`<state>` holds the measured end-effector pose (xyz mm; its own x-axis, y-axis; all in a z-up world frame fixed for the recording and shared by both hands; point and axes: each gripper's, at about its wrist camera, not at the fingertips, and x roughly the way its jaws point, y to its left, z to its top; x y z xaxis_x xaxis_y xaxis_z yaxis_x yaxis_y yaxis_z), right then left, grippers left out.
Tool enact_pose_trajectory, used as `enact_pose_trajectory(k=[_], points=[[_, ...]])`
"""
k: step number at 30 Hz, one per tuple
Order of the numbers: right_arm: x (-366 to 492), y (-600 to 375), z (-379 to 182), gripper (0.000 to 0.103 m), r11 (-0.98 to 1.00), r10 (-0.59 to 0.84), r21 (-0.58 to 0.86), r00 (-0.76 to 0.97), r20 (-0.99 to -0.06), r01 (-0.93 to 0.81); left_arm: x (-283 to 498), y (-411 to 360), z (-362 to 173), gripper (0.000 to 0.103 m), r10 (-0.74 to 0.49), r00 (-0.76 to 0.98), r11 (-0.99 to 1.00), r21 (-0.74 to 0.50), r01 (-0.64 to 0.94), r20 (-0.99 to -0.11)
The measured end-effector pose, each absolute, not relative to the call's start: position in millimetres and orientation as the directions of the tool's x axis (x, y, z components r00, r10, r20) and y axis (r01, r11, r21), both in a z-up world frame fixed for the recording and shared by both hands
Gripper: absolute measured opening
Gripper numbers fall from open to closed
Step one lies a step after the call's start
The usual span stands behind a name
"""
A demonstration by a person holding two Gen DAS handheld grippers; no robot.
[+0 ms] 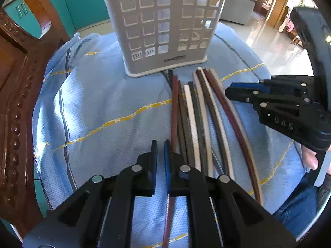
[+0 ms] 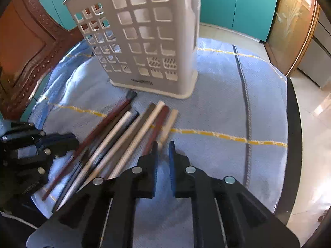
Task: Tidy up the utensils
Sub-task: 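Grasp a reddish-brown chopstick with the left tool while the right tool grasps a light wooden chopstick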
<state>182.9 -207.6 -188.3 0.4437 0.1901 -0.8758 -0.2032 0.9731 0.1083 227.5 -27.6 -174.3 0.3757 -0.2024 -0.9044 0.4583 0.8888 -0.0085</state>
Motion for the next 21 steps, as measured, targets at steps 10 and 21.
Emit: enact_pose_trajectory(k=[10,21], points=[[180.5,-198.5,-192.0,0.01,0.96,0.22,0.12,0.418,-0.882,-0.253,219.9,-26.4,-154.7,0.011,-0.259,0.382,0.881,-0.055,0.469,-0.887],[166.0,-203.7,-175.8,0.007,0.959,0.134,-0.01,0.481,-0.867,-0.284,223.1,-43.3,-167.8,0.014,-0.198,0.369,0.895,-0.014,0.445,-0.908]])
